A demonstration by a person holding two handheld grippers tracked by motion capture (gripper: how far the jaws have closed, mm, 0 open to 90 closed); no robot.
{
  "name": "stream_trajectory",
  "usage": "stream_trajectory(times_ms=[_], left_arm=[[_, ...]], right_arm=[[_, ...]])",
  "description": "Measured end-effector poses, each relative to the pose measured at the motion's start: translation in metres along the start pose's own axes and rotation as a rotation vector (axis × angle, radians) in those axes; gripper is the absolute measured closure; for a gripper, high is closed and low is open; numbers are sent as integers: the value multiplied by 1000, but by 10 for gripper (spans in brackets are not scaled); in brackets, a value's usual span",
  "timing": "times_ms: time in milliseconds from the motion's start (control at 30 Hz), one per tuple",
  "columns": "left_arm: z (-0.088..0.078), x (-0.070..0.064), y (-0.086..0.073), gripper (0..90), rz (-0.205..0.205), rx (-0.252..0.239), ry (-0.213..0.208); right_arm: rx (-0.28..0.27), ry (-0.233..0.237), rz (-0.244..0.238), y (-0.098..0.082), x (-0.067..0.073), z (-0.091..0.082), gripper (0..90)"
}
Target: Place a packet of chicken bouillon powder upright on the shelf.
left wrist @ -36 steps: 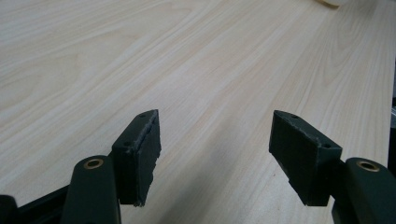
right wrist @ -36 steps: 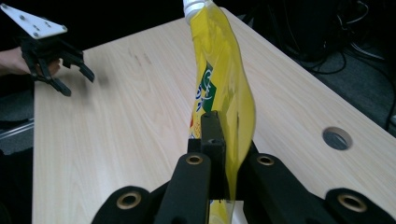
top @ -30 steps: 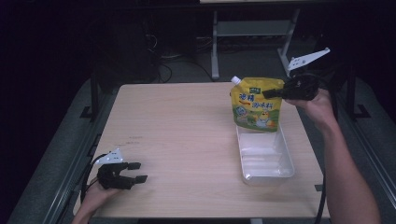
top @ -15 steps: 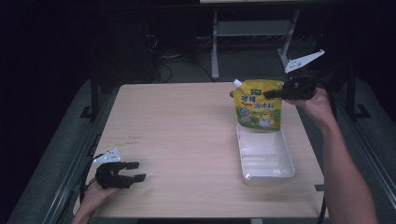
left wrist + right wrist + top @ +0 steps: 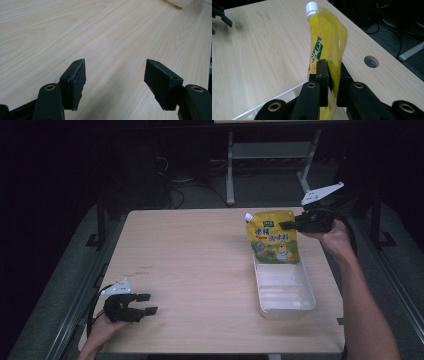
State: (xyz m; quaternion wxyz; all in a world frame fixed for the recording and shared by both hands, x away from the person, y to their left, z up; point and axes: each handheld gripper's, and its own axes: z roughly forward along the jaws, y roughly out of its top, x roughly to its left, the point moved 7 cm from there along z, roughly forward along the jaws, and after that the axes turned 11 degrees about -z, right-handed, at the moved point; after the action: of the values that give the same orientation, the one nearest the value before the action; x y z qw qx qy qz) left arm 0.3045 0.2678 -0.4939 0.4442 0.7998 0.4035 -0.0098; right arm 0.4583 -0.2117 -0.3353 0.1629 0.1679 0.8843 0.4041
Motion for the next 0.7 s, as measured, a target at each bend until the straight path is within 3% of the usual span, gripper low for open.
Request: stream_trajectory(times_ms=[67,100,233,400,533,633,667,700], left_arm=[[0,-1,0,333,1,-3,-3],[0,-1,1,333,2,-1,-4],[-3,-1,1,333,2,-9,-2],[-5,1,2,329,-4,-21,-6],[-5,0,2,328,6,-15,-10],[-6,0,2,328,7,-18,-12],[-6,0,2,328,5,-22,-12],[-6,-1,2,328,4,-21,-14]], right_arm=[[8,-9,19,-1,0,-4,871],[8,8,33,-1,1,-4,889],[22,13,27,0,3,-3,892],[74,24,22,1,9,-2,867],[147,-3,8,-3,13,-5,865],[161,-13,8,-3,14,-6,863],[165,-17,16,-3,15,-6,853],[184,-20,56,-5,15,-5,836]])
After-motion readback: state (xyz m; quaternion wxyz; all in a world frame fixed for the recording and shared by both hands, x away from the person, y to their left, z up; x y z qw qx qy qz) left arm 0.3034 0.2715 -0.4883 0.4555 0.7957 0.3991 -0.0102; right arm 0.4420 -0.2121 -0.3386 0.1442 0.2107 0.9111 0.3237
